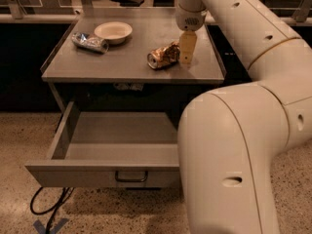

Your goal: Place orange can into top drawer

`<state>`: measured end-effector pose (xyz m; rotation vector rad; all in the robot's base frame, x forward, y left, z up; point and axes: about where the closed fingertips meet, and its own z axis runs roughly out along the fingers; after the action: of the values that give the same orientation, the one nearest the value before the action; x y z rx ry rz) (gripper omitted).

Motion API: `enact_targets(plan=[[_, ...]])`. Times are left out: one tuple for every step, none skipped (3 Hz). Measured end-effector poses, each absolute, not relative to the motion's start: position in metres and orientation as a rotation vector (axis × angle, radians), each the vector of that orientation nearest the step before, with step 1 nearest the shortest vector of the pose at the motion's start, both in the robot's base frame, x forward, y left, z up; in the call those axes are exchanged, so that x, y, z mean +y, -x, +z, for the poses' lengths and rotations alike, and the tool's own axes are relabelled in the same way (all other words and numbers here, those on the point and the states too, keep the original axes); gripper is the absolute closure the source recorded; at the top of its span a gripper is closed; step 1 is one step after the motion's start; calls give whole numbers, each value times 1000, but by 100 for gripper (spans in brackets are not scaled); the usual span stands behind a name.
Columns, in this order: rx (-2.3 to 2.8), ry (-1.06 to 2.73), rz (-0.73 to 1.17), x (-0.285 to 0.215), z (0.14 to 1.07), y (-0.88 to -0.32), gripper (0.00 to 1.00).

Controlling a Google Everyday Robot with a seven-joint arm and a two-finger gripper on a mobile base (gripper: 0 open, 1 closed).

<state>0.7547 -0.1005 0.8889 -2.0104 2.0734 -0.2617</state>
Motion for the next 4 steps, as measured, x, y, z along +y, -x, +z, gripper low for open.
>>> enact_targets(plan=[[2011, 2044, -173, -93, 860, -768, 0], [1931, 2100, -85, -76, 822, -784, 0], [1931, 2100, -85, -76, 822, -784, 0], [1931, 2100, -85, -76, 822, -784, 19]])
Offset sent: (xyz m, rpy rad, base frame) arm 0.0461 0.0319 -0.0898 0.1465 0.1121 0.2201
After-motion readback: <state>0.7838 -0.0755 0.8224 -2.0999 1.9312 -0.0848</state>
